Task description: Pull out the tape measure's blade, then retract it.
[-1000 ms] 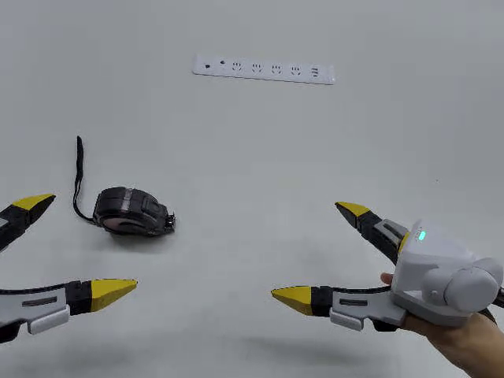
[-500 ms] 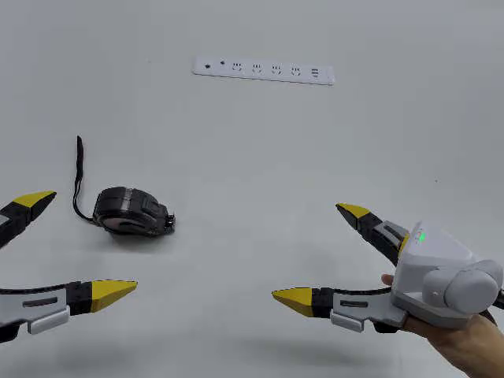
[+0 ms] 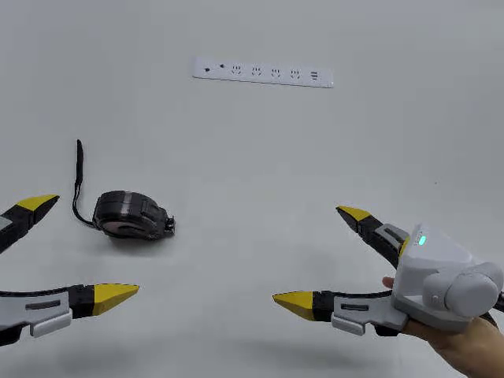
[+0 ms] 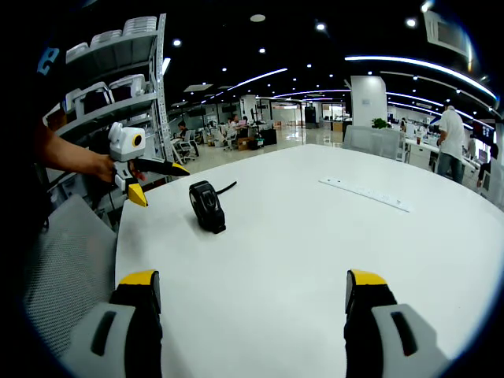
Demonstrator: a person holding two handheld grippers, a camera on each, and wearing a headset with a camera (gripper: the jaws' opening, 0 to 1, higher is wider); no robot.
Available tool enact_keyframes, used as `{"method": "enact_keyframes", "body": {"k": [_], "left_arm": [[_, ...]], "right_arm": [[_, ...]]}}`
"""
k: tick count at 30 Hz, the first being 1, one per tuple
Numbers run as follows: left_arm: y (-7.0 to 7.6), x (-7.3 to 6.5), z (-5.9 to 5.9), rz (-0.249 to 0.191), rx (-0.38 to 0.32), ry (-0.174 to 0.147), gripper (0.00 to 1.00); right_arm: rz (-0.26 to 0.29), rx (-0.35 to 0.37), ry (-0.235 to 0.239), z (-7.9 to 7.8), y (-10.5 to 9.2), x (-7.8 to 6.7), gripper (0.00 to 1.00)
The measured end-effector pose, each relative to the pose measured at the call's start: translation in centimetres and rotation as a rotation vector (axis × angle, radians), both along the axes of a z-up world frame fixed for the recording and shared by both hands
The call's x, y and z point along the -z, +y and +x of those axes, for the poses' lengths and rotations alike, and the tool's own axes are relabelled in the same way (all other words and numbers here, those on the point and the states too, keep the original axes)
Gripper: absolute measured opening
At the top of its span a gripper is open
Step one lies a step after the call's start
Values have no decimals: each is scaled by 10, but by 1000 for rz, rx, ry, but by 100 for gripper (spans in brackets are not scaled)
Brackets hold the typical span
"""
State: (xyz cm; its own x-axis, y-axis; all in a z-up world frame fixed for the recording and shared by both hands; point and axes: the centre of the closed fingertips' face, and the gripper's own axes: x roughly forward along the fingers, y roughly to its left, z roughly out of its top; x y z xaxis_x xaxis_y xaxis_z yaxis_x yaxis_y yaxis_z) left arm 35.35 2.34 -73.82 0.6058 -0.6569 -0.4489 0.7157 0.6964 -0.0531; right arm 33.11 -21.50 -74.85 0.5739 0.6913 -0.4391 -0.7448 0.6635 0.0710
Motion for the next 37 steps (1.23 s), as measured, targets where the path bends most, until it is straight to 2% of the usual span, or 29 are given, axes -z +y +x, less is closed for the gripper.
{"method": "enact_keyframes", "body": {"k": [25,37], "left_arm": [[-2,6,4,18,1,20,100],[0,4,4,24,-3,17,100]], "right_arm": [[-10,5,14,-2,-2,6,100],[-16,1,14,-2,-1,7,100]]}}
